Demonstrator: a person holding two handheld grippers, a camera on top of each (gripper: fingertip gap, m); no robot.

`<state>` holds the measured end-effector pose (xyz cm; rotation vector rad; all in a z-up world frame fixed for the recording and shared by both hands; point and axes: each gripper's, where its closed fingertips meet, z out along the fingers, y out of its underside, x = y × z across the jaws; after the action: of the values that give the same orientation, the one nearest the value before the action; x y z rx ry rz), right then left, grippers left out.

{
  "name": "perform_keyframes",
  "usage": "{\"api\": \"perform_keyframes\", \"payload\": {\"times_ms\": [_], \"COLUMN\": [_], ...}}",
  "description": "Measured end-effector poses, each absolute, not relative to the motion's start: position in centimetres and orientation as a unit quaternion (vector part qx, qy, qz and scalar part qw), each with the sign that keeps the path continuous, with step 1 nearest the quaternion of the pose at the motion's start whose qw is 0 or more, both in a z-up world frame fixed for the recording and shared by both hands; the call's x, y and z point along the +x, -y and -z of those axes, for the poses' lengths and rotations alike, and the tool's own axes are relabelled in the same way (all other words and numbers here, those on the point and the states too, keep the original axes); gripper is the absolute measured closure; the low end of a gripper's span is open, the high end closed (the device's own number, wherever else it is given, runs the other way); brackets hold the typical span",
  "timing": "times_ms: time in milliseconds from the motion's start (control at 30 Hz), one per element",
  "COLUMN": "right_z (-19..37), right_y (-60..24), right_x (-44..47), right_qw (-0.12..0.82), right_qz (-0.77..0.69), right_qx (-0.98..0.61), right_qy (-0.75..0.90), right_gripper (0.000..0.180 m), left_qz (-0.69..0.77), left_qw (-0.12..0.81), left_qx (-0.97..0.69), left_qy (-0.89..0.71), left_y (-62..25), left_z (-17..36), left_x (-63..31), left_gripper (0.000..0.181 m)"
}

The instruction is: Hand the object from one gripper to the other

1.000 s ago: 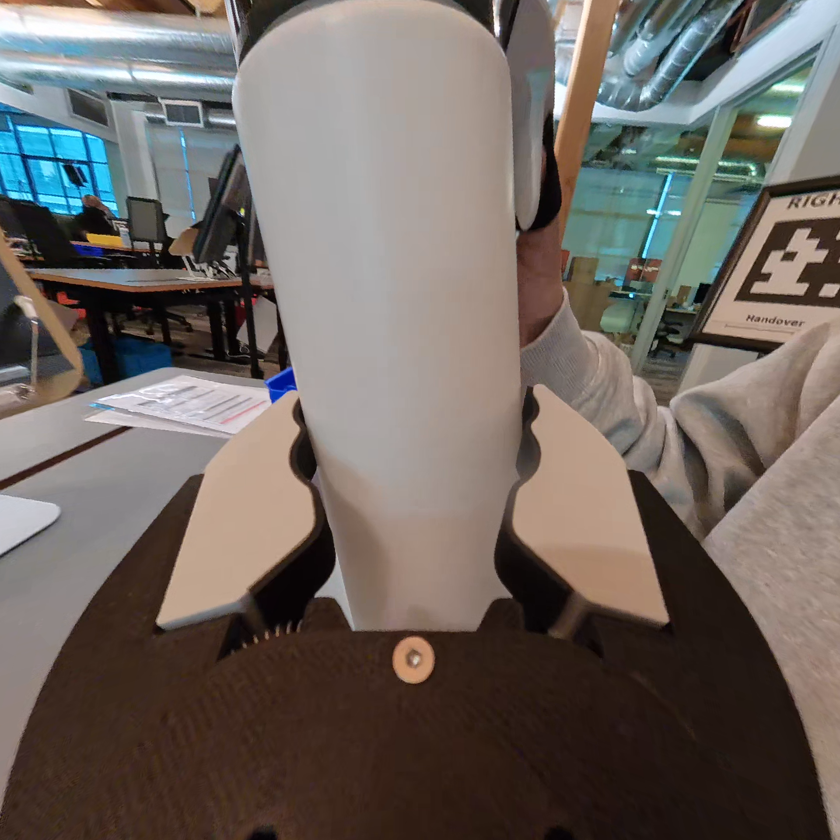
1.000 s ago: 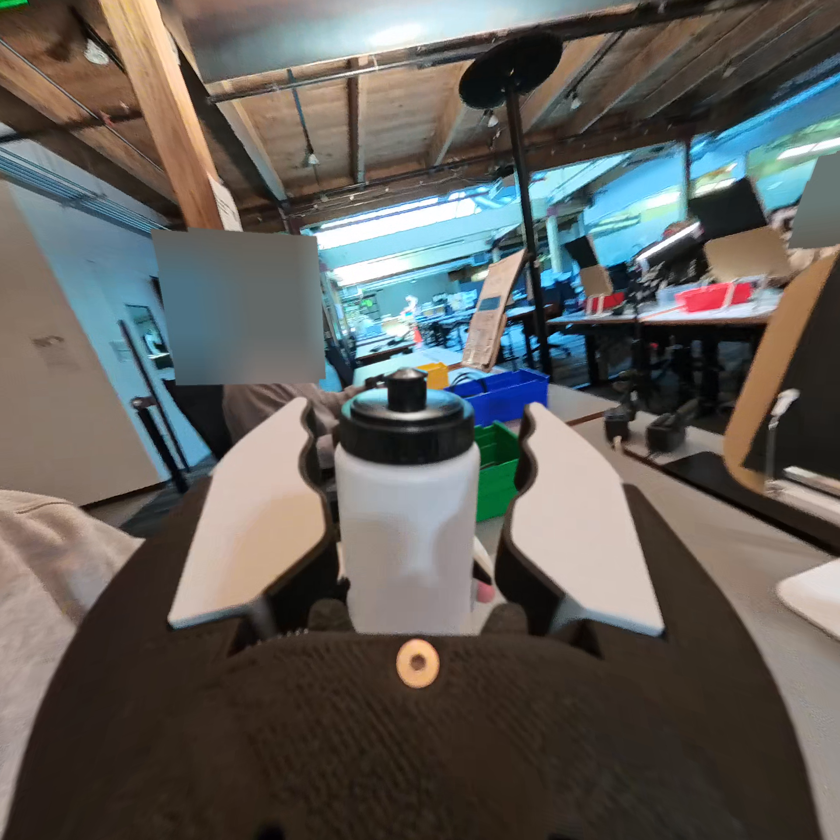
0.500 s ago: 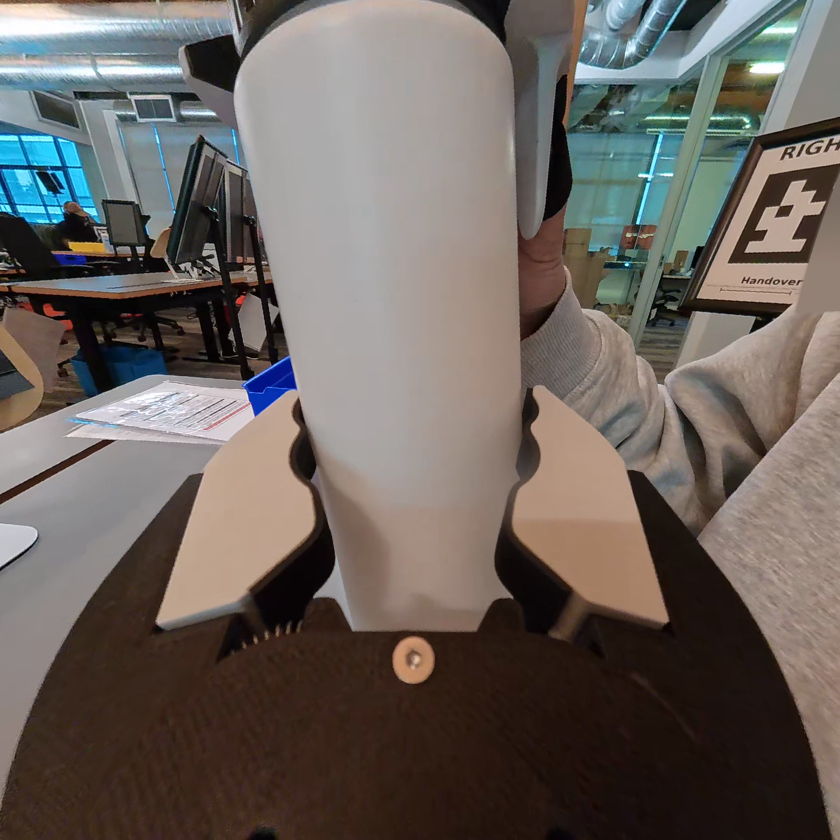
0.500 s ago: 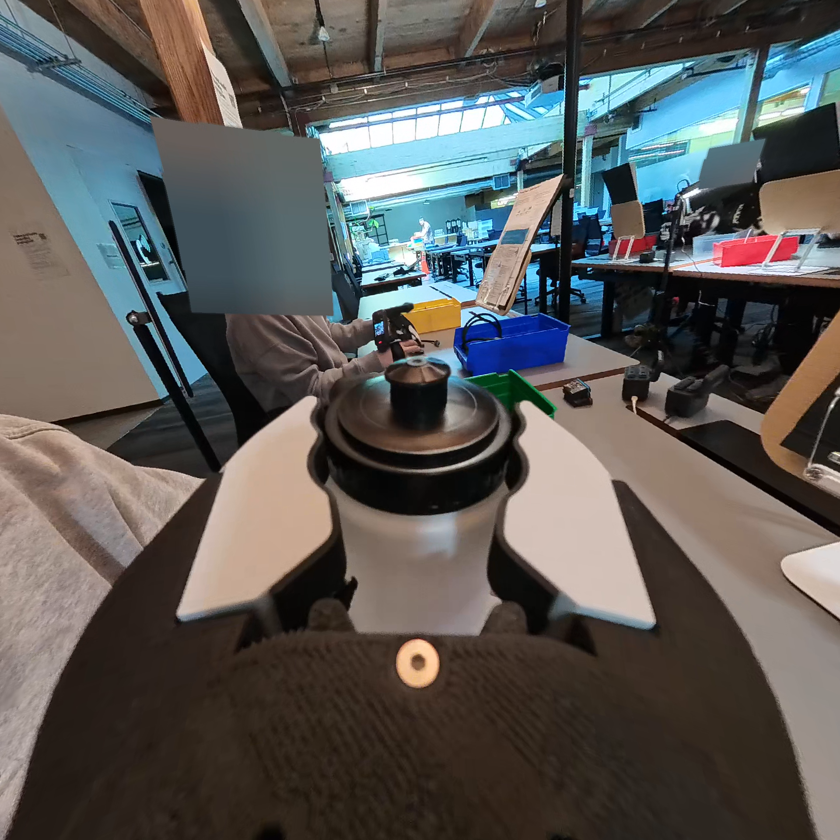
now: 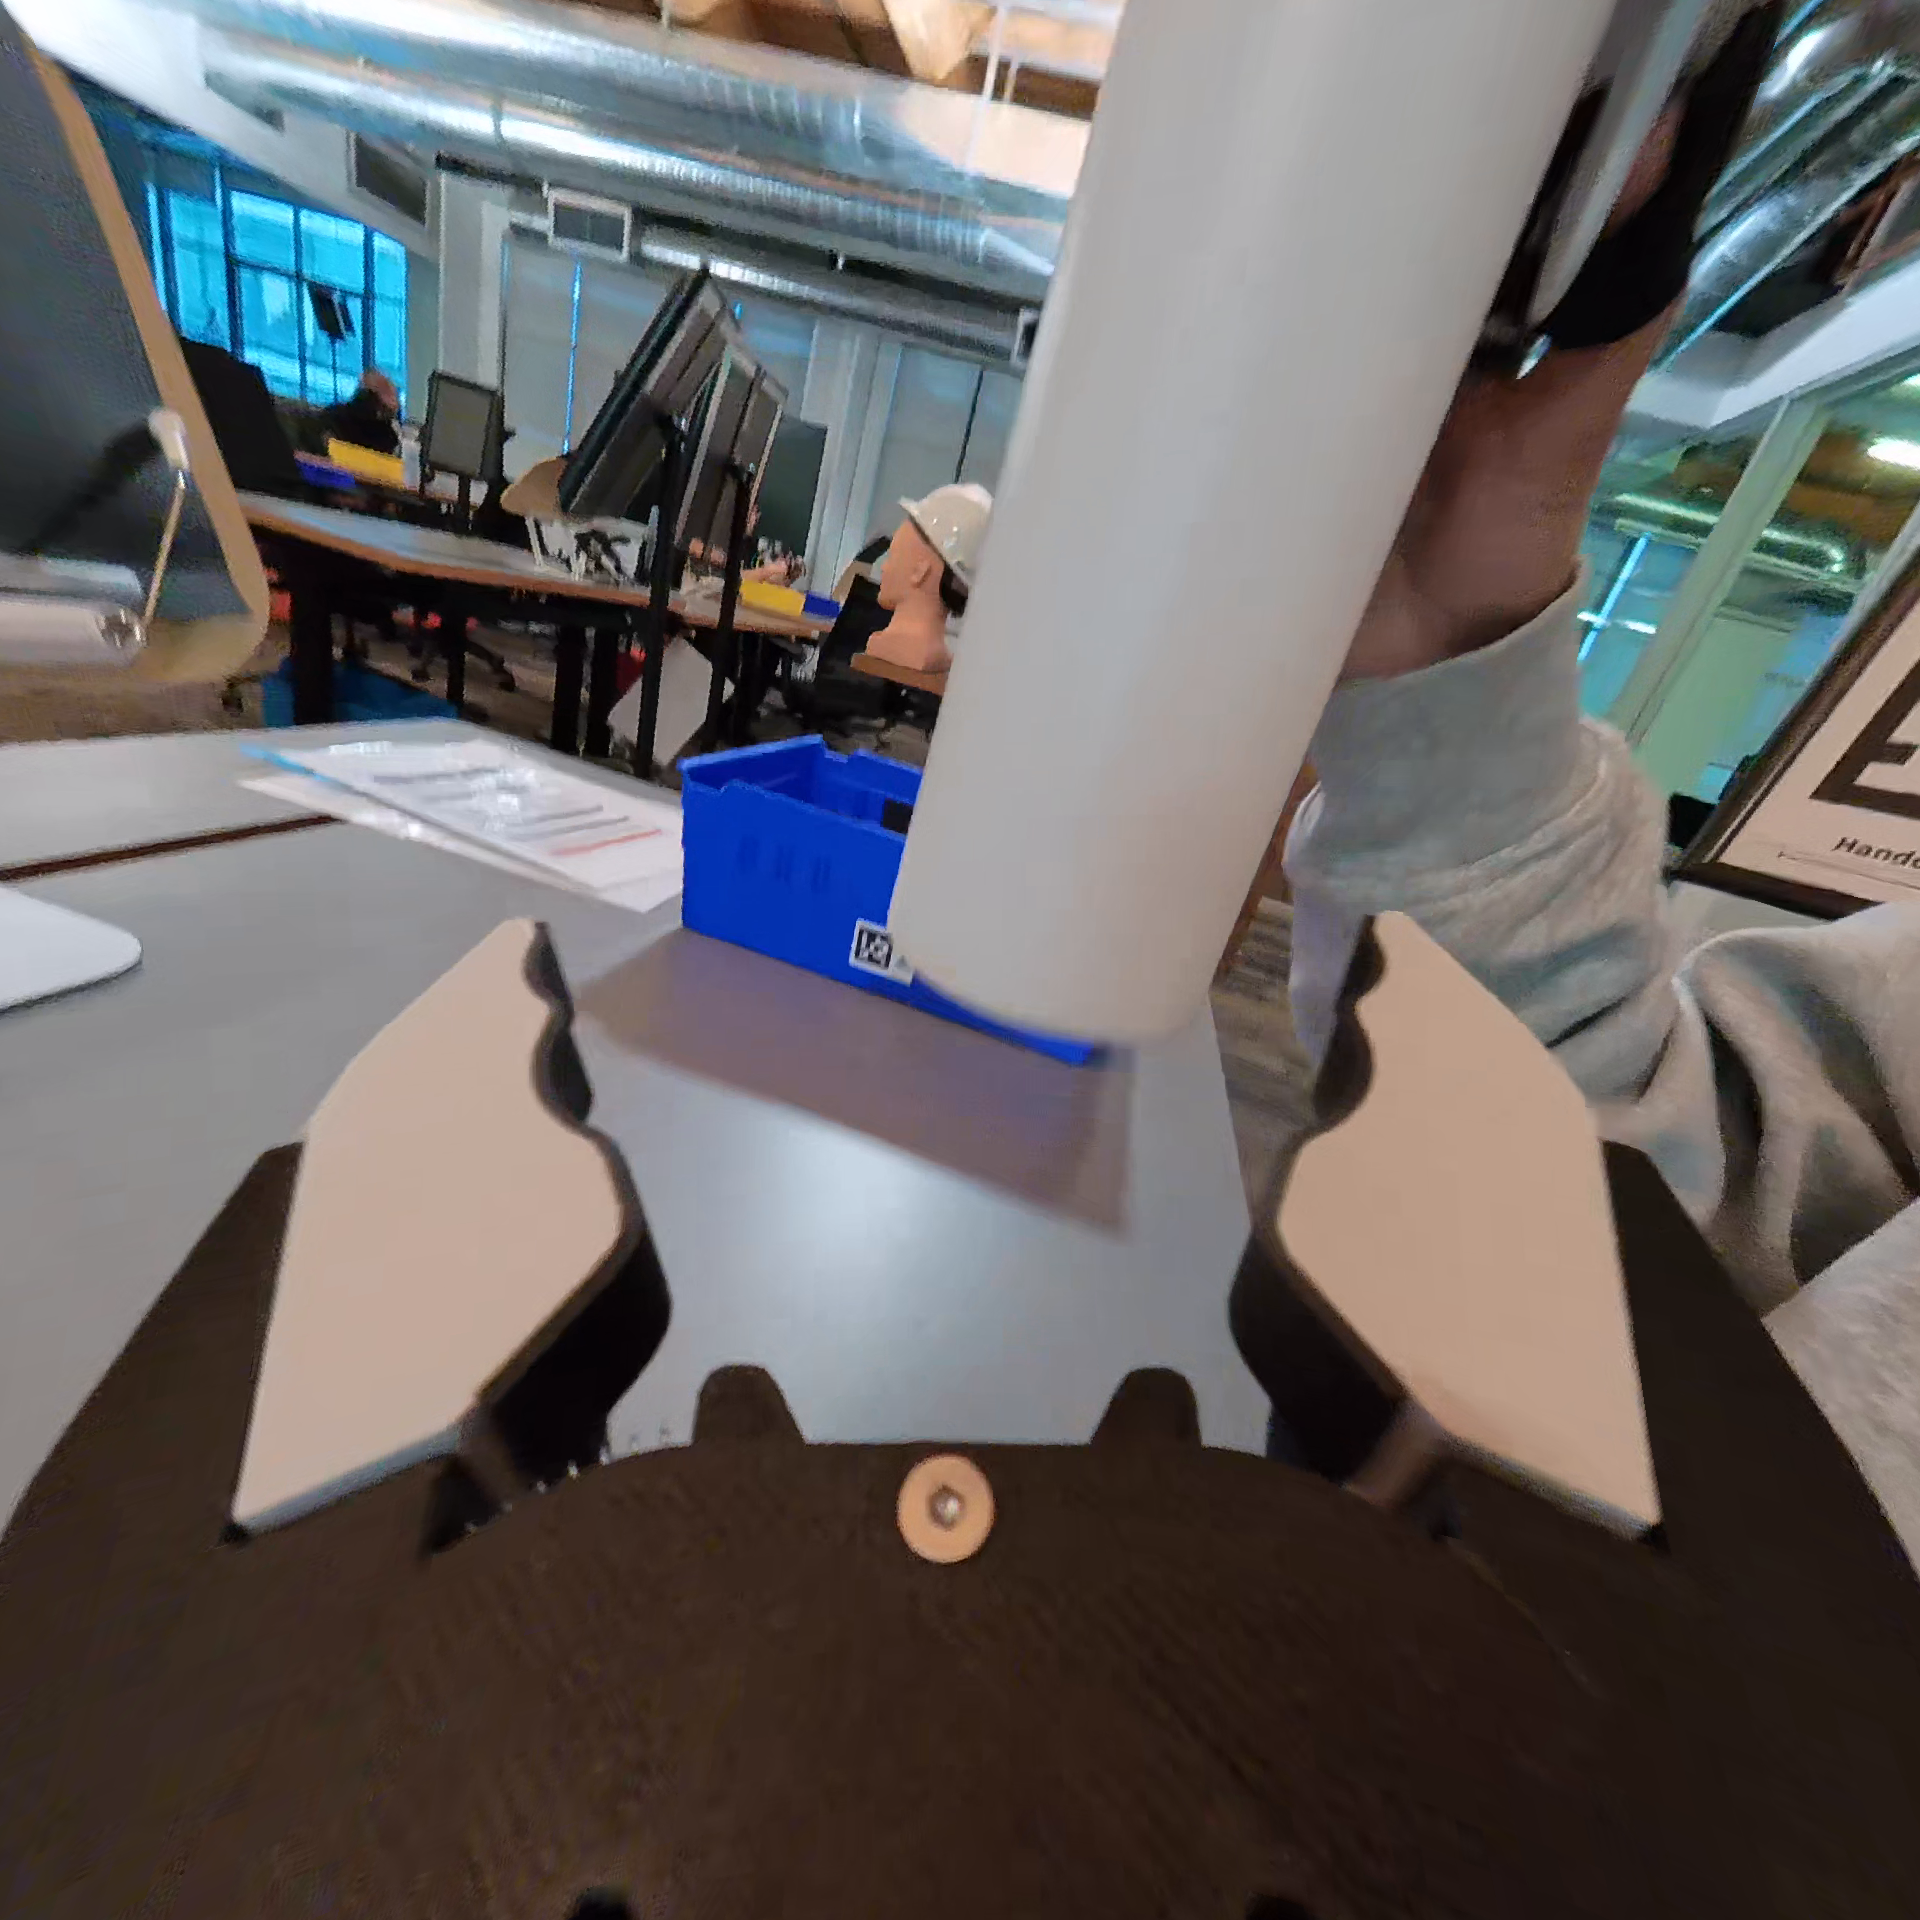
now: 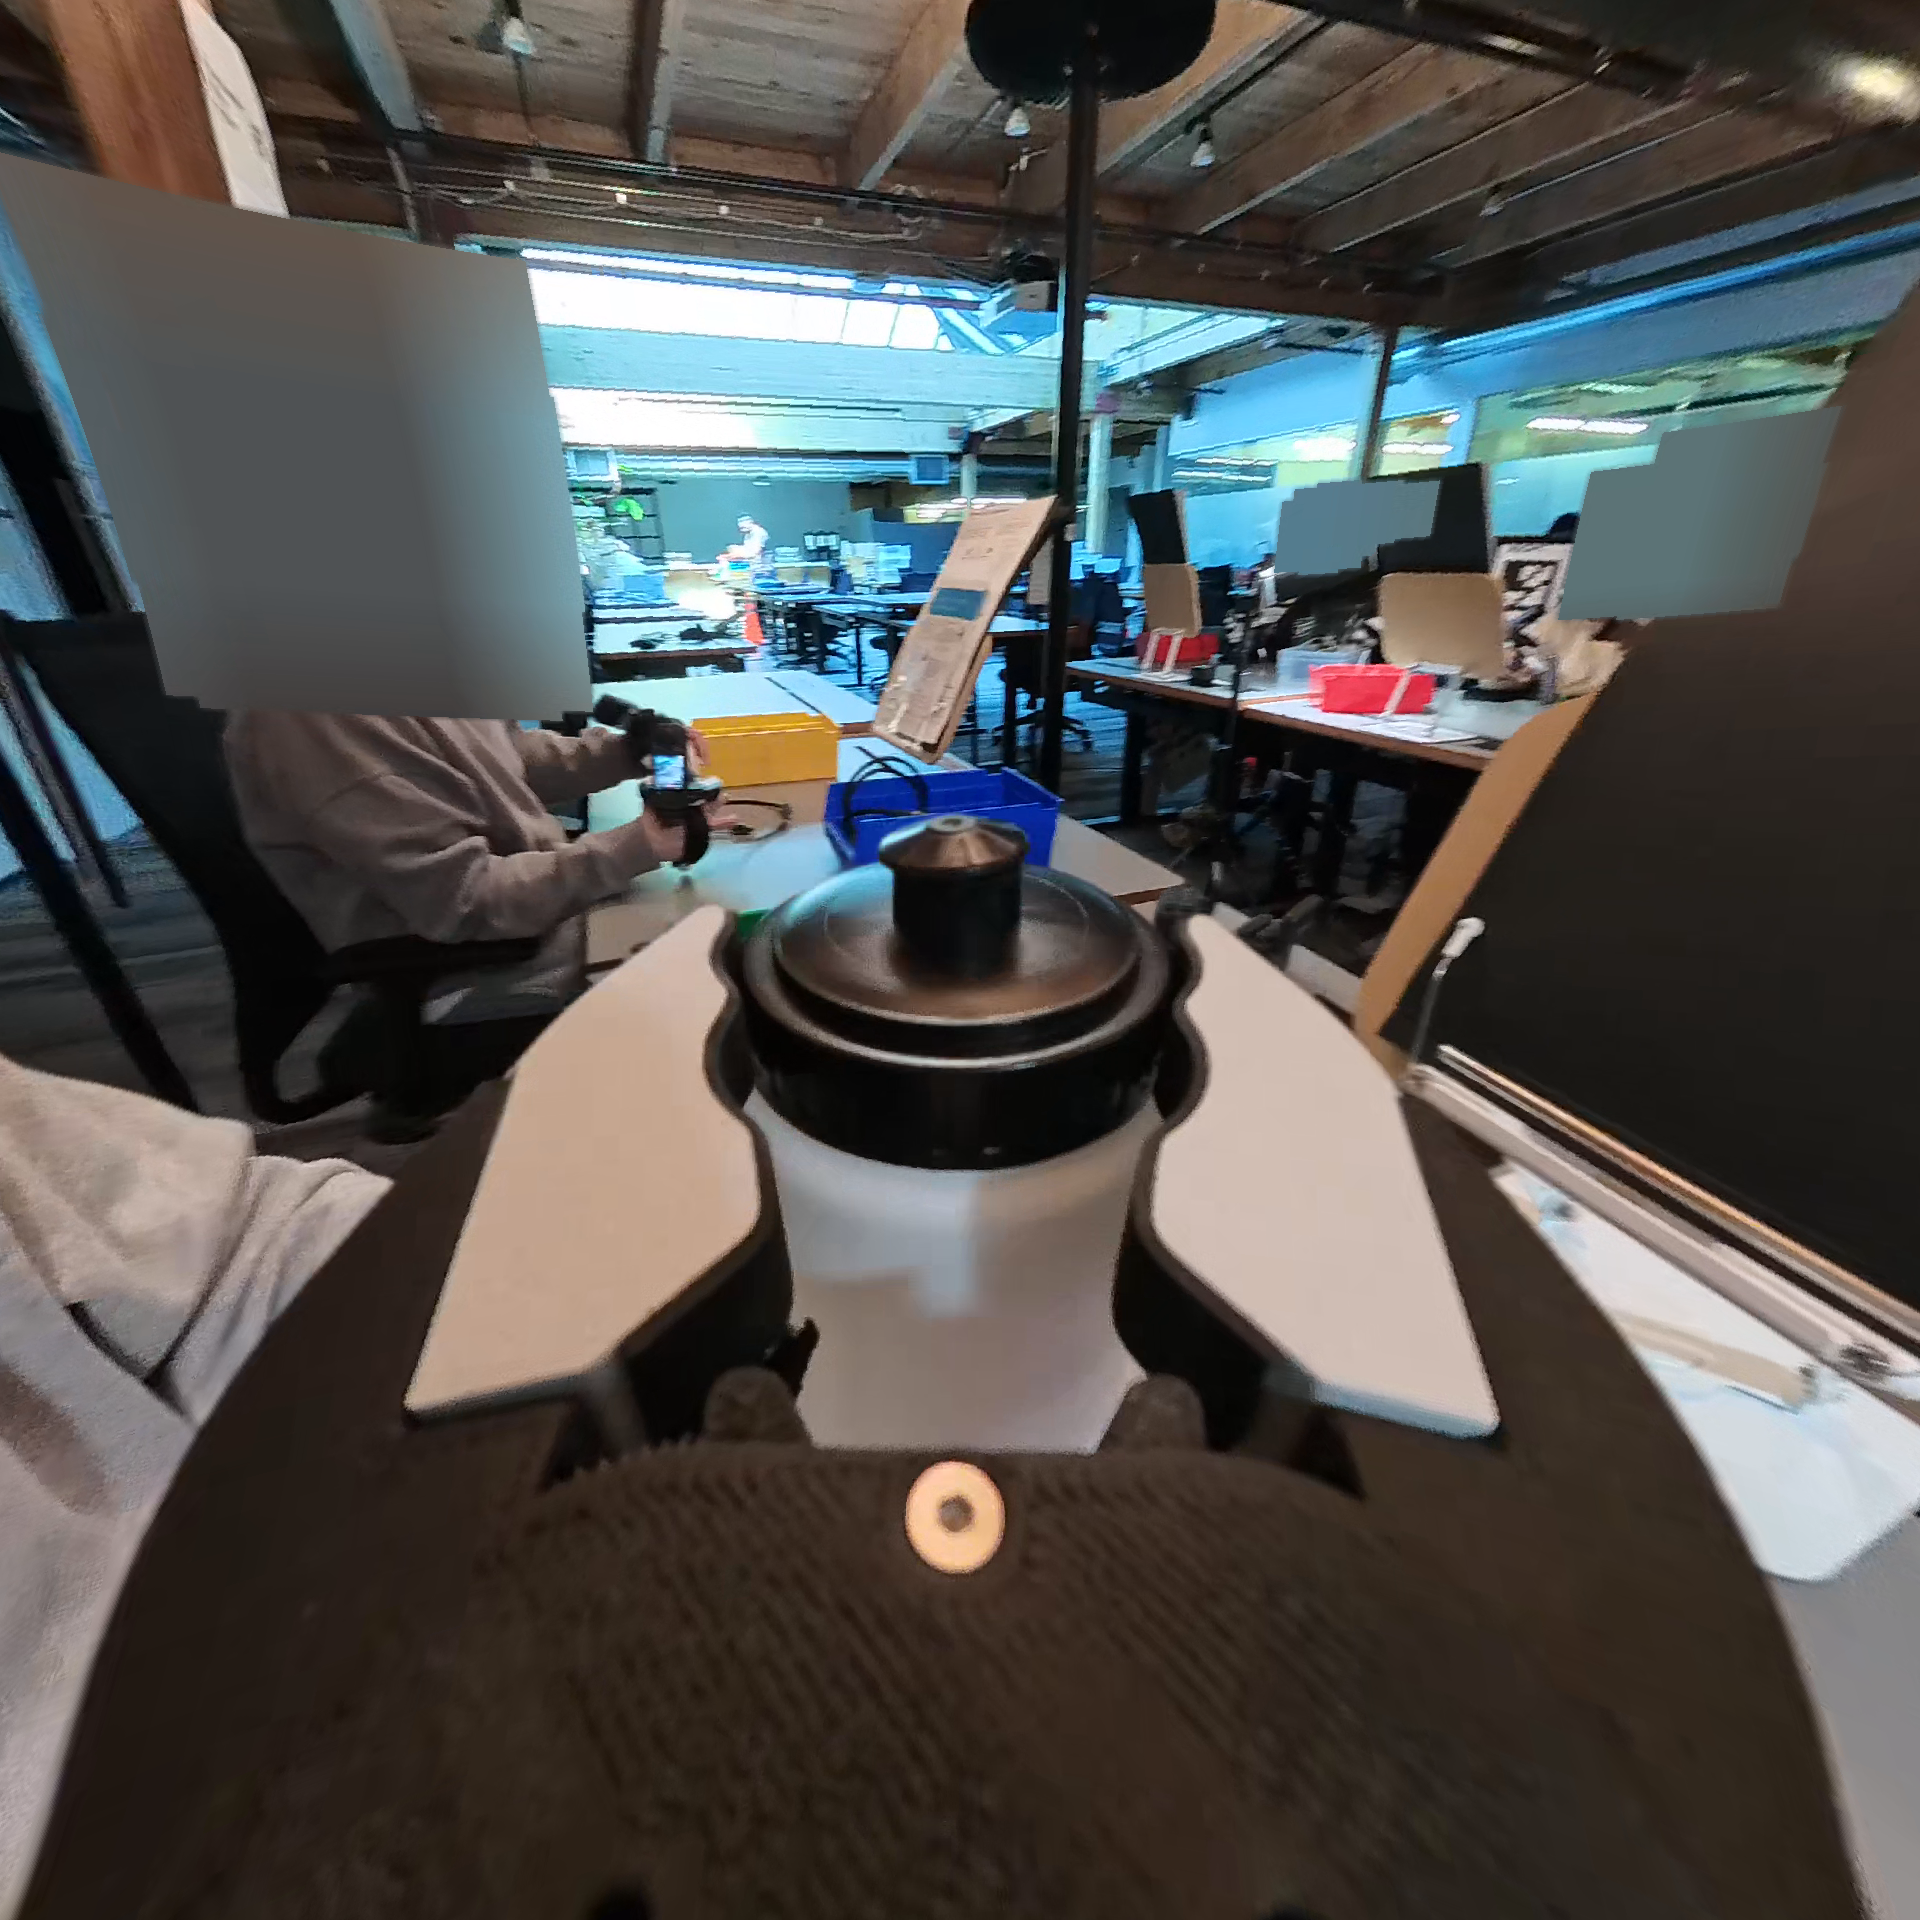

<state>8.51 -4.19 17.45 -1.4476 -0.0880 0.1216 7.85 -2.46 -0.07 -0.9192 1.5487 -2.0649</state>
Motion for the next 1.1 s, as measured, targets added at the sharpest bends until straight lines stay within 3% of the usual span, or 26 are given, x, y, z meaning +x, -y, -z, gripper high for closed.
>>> {"api": "perform_keyframes", "payload": {"times_ms": [67, 533, 733, 900, 1100], "right_z": [-17.7, -14.8, -13.9, -13.2, -13.4], "right_y": [4.6, 1.7, 0.5, -0.1, 0.0], "right_x": [9.1, 7.8, 6.4, 5.5, 5.5], "right_qw": [0.749, 0.73, 0.72, 0.708, 0.712], "right_qz": [-0.042, -0.095, -0.091, -0.087, -0.089], "right_qx": [-0.66, -0.676, -0.686, -0.697, -0.693], "right_qy": [0.035, 0.044, 0.06, 0.074, 0.073], "right_gripper": [0.102, 0.102, 0.102, 0.102, 0.102], "left_qz": [0.721, 0.687, 0.68, 0.679, 0.673], "left_qw": [0.19, 0.182, 0.188, 0.2, 0.207], "left_qx": [-0.338, -0.317, -0.301, -0.285, -0.282], "left_qy": [-0.574, -0.629, -0.641, -0.647, -0.652], "left_y": [2.9, 5.5, 5.8, 5.7, 5.7], "left_z": [1.8, 4.8, 5.2, 4.9, 4.8], "left_x": [8.3, 8.0, 7.6, 7.2, 7.2], "left_gripper": [0.033, 0.034, 0.057, 0.09, 0.09]}}
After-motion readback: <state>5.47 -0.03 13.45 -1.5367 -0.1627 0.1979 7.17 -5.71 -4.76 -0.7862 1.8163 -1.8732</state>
